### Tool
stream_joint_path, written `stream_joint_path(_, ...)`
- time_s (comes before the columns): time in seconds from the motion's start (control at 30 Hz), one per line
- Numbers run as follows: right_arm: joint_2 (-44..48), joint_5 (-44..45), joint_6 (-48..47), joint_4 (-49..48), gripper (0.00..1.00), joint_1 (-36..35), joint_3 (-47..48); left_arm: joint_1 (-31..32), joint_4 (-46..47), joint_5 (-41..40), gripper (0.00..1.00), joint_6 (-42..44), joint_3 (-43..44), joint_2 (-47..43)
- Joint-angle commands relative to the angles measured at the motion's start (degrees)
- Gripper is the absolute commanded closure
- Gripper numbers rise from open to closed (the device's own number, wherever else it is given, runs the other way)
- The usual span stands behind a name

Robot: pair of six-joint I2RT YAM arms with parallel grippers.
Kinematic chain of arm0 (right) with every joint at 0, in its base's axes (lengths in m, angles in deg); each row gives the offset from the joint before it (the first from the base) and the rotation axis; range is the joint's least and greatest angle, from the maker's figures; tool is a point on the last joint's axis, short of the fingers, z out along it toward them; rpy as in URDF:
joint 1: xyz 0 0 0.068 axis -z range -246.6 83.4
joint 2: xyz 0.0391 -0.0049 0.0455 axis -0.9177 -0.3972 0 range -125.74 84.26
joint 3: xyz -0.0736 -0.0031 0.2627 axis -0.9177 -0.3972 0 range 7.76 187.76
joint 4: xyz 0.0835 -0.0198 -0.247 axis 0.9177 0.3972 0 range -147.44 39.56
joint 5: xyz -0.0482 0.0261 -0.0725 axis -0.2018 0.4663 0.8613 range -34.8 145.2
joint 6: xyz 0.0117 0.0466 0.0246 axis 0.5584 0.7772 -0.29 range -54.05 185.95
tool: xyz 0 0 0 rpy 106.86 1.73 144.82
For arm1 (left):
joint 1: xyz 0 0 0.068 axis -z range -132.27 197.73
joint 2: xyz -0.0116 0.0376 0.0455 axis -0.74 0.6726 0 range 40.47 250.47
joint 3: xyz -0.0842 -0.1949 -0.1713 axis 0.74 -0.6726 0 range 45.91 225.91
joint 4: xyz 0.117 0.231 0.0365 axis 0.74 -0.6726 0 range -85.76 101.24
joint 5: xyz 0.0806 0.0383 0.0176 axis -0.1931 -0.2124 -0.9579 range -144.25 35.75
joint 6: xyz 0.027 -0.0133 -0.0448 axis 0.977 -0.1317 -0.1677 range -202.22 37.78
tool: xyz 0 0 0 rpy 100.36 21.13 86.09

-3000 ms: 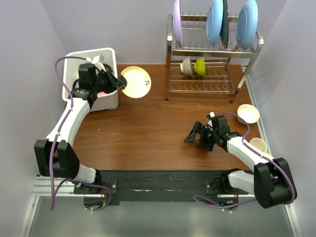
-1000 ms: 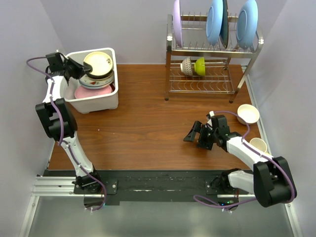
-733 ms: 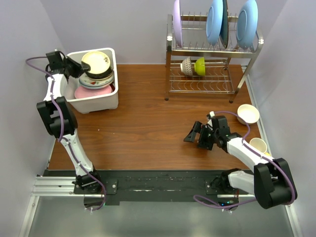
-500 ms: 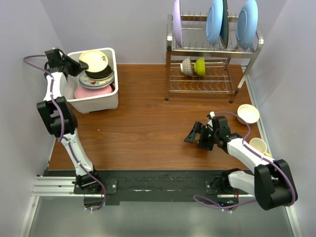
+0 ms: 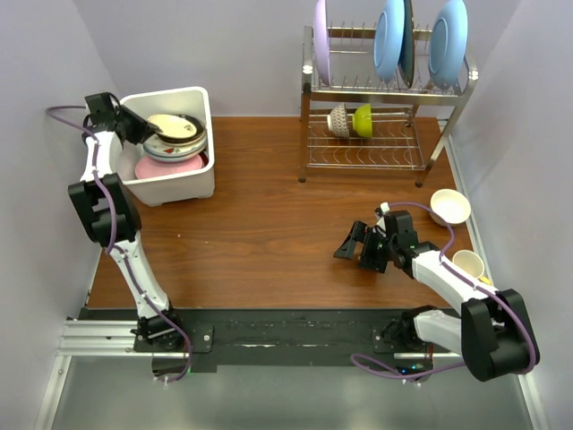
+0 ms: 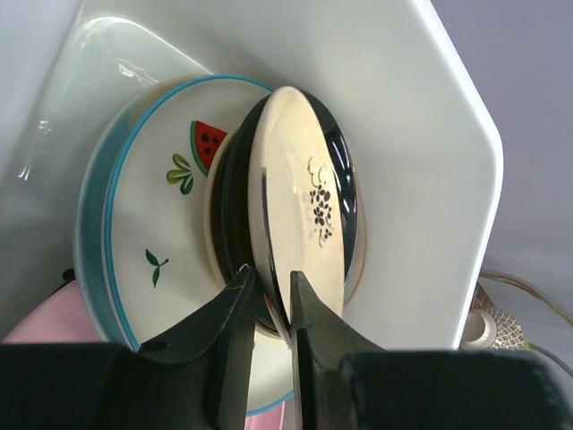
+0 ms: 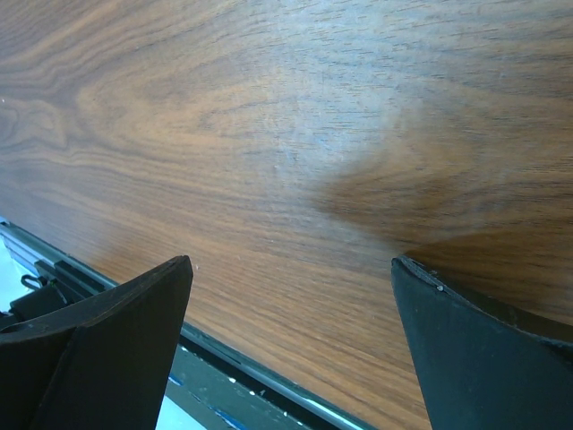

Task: Place the plates into the plastic bin on the countertop
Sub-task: Place the plate in the plastic bin, then reset both arms

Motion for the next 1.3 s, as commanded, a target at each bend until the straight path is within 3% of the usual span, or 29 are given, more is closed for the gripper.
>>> stream_joint_path(0.0, -0.6, 4.0, -2.0, 5.1, 0.02, 0.0, -1.9, 0.4, 1.6, 3.5, 0.74, 0.8, 3.2, 1.3)
stream_joint_path(0.13, -0.4, 3.9, -1.9, 5.2, 0.02, 0.0, -1.9, 1.7, -0.8, 6.8, 0.70, 1.6, 7.7, 4.3)
stream_joint_path(0.37, 0.1, 3.5, -1.9, 5.1, 0.02, 0.0, -2.0, 2.9, -4.5, 2.9, 0.36, 4.7, 7.2, 1.5)
stream_joint_path(0.63, 1.0, 3.3, -1.9, 5.5, 0.02, 0.0, -2.1, 2.5, -9.4, -4.1, 0.23, 6.4, 7.8, -2.9)
stream_joint_path(0.7, 1.4, 3.2, -1.8, 5.8, 0.02, 0.1, -2.1, 2.6, -10.4, -6.3, 0.08, 6.4, 7.7, -4.0)
stream_joint_path(0.73, 1.5, 3.2, -1.8, 5.7, 0.02, 0.0, -2.1, 2.5, -11.3, -7.0, 0.06, 6.3, 7.3, -5.0)
stream_joint_path(0.93, 2.4, 2.9, -1.8, 6.2, 0.02, 0.1, -2.1, 2.5, -6.6, -4.7, 0.04, 6.6, -1.1, -12.7)
stream_joint_path(1.27, 4.0, 3.4, -1.6, 7.7, 0.01, 0.0, -1.1, 5.1, -0.8, -0.4, 0.00, 15.6, -11.6, -25.7)
